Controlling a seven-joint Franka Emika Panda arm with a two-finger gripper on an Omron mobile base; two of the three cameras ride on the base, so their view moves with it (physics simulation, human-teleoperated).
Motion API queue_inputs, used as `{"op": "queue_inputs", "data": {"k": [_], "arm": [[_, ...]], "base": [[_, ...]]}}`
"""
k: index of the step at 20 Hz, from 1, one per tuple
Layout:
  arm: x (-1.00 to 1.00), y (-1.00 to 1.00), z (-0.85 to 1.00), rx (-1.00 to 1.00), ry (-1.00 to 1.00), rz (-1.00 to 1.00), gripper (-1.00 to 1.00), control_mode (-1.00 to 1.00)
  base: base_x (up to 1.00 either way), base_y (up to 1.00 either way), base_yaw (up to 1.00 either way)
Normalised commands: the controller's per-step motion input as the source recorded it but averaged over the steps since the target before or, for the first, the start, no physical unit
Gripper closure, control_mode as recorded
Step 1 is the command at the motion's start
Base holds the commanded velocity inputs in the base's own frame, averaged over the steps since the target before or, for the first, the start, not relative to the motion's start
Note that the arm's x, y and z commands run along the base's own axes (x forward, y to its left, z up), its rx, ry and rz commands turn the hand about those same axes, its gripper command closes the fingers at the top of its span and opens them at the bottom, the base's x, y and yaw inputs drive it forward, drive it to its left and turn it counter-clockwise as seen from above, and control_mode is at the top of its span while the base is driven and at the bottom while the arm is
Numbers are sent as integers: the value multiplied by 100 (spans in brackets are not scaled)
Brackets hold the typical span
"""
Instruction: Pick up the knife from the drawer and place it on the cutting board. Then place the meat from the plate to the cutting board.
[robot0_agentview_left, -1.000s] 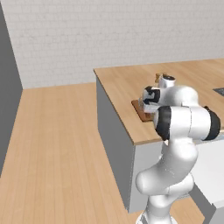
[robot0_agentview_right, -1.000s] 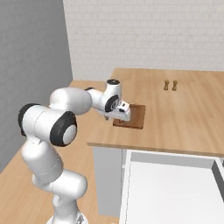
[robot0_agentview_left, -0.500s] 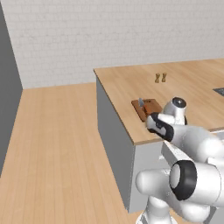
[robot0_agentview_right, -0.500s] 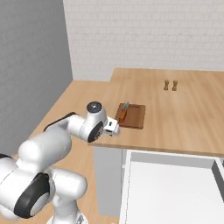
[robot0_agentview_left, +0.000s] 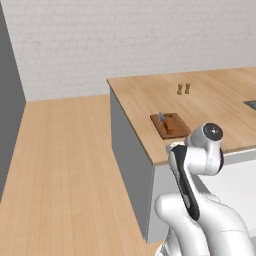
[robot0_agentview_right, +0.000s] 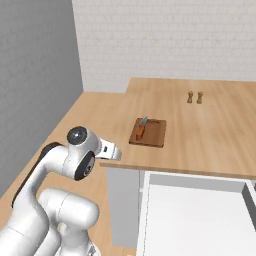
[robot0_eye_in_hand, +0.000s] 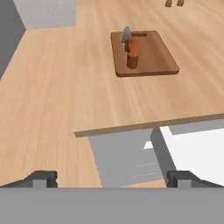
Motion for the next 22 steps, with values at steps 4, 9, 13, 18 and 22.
{"op": "queue_inputs", "data": {"k": [4, 9, 13, 18, 22], "arm": [[-94, 36, 57, -4, 6, 4, -100, -100], [-94, 3, 43, 0, 0, 6, -100, -100], [-98, 0, -5, 0, -3, 7, -100, -100], [-46, 0, -2, 0, 0, 2, -100, -100], [-3, 0, 0, 0, 0, 0, -100, -100]], "base": [[0, 0, 0], [0, 0, 0], [0, 0, 0], [0, 0, 0], [0, 0, 0]]}}
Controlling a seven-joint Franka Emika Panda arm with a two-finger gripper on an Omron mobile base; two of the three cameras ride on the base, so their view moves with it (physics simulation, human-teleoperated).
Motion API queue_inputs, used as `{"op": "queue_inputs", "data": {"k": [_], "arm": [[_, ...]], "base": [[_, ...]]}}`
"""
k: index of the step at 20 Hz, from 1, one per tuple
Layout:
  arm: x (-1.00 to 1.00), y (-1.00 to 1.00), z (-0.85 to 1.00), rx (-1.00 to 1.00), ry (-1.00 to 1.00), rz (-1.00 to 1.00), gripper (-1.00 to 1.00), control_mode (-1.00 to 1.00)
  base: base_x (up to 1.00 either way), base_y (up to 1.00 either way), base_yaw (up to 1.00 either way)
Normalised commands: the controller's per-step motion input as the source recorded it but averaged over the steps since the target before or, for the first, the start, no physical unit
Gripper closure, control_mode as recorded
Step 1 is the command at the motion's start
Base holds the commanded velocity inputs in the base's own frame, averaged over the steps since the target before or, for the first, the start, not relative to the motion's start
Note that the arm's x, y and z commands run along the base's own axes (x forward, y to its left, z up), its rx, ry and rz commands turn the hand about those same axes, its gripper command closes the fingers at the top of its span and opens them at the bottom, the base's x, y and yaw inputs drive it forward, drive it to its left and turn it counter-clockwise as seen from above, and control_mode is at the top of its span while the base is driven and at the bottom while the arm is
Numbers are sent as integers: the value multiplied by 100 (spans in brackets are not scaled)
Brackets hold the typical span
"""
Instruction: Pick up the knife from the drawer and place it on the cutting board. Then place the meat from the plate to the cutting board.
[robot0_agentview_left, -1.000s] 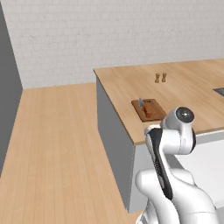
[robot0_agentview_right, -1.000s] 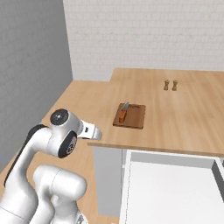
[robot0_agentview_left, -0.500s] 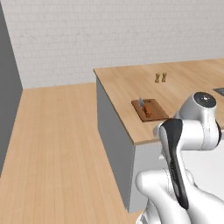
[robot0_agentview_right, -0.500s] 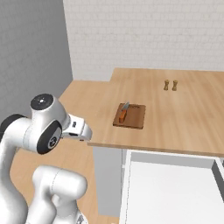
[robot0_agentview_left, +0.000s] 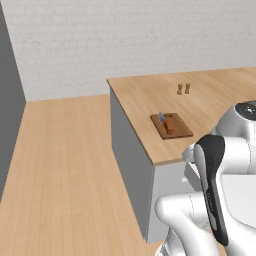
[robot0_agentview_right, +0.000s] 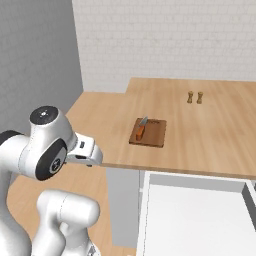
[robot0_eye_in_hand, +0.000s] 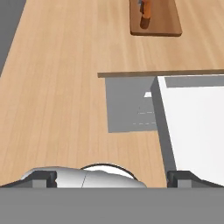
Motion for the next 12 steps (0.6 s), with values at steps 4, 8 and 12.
{"op": "queue_inputs", "data": {"k": [4, 8, 12], "arm": [[0, 0, 0, 0, 0, 0, -100, -100], [0, 0, 0, 0, 0, 0, -100, -100], [0, 0, 0, 0, 0, 0, -100, 100]], "base": [[0, 0, 0], [0, 0, 0], [-89, 0, -7]]}}
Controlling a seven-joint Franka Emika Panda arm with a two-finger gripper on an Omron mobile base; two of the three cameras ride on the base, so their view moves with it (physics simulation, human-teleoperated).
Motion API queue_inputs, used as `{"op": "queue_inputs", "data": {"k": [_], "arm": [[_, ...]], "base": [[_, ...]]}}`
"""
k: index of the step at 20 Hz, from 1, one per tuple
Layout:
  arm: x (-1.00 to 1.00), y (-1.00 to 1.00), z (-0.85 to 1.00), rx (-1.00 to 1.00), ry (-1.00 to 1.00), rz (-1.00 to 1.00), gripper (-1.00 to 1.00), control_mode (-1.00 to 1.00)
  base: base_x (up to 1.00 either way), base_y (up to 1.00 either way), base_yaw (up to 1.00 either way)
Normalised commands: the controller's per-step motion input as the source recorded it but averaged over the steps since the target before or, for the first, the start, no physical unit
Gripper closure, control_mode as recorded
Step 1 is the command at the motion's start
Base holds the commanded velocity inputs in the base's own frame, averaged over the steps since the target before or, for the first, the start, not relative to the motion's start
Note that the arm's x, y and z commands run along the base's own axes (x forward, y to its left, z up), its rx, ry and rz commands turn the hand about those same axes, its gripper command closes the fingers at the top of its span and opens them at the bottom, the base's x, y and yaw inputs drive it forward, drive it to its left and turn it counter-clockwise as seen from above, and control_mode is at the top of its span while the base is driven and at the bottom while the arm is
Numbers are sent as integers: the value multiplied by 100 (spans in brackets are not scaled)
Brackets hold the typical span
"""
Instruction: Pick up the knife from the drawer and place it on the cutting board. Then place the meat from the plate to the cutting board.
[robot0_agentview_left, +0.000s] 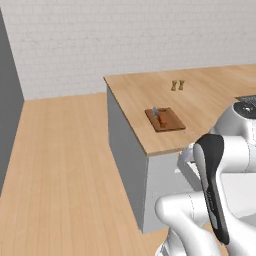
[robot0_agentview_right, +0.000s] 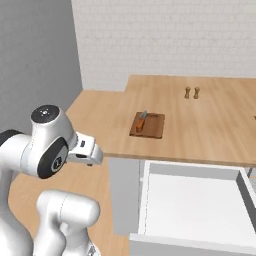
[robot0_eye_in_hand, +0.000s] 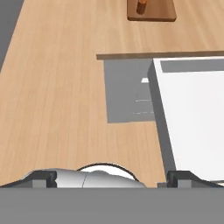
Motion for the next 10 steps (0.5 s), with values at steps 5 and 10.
{"op": "queue_inputs", "data": {"k": [5, 10], "arm": [[0, 0, 0, 0, 0, 0, -100, 100], [0, 0, 0, 0, 0, 0, -100, 100]], "base": [[-96, 0, -46], [-52, 1, -82]]}}
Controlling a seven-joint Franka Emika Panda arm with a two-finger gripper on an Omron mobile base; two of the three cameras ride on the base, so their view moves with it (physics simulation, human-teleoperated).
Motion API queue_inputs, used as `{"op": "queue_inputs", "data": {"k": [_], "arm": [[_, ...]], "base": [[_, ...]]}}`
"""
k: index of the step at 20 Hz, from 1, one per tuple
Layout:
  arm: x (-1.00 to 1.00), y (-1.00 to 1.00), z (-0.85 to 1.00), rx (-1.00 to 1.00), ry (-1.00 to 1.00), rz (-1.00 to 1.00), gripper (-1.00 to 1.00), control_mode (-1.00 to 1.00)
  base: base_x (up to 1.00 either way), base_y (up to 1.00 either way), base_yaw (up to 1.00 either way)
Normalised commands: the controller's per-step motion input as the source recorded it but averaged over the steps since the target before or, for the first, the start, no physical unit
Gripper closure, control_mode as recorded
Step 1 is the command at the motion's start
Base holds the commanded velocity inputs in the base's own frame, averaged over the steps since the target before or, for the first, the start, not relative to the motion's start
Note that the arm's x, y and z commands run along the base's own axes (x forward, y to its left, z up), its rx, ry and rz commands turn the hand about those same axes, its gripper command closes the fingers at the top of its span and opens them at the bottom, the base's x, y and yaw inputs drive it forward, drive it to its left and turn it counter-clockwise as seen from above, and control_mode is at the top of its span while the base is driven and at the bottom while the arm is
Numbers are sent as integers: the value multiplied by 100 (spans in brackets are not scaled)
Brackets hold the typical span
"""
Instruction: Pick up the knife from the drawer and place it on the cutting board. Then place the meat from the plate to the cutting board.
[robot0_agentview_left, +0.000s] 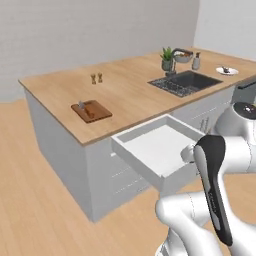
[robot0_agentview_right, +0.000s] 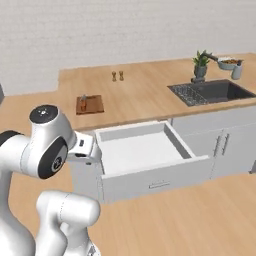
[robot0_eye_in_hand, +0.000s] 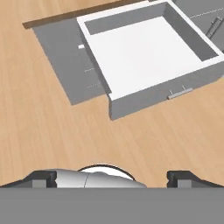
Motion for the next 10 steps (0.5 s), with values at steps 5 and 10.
{"op": "queue_inputs", "data": {"k": [5, 10], "arm": [[0, 0, 0, 0, 0, 0, -100, 100], [0, 0, 0, 0, 0, 0, -100, 100]], "base": [[-7, -24, -78], [37, -60, -59]]}}
